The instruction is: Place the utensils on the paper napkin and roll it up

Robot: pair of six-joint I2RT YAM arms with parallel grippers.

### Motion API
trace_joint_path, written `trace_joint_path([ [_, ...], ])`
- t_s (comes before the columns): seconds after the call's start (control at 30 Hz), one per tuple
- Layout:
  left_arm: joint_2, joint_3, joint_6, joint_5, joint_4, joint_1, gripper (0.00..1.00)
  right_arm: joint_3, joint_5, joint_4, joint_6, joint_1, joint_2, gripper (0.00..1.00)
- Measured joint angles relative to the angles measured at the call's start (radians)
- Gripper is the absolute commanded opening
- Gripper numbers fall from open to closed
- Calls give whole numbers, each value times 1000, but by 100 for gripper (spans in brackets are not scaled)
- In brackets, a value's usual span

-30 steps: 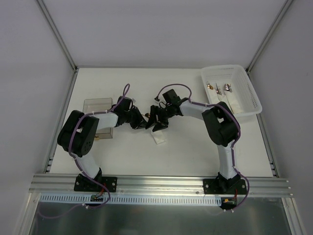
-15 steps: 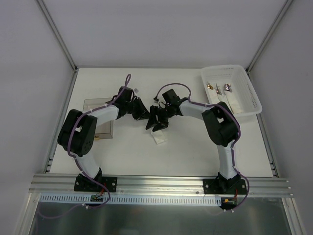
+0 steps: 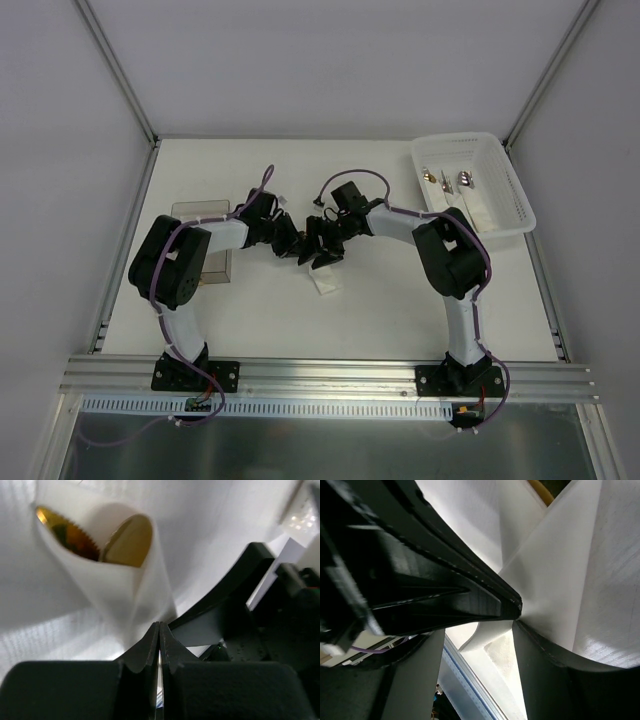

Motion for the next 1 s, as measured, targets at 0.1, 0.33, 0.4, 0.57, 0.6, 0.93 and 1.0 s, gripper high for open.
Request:
trace_joint_path([
  [0.1,0,-37,0,2,0,0,0,0,-2,0,-3,0,0,61],
  [0.33,0,-74,-7,10,25,0,0,0,-8,-14,-6,1,0,59],
  [0.4,3,-74,-9,15,27,0,0,0,-8,-18,-8,1,0,56],
  [0.57,8,-74,-9,25,28,0,0,-1,-3,-38,-34,1,-3,45],
  [0.6,9,-74,-9,26,27,0,0,-1,-4,-44,-42,1,-3,43],
  [0.93,10,-74,-9,28,27,0,0,-1,-87,-73,-119,-52,-36,13],
  [1.0,10,-74,-8,28,27,0,0,-2,-97,-72,-137,-61,-42,11],
])
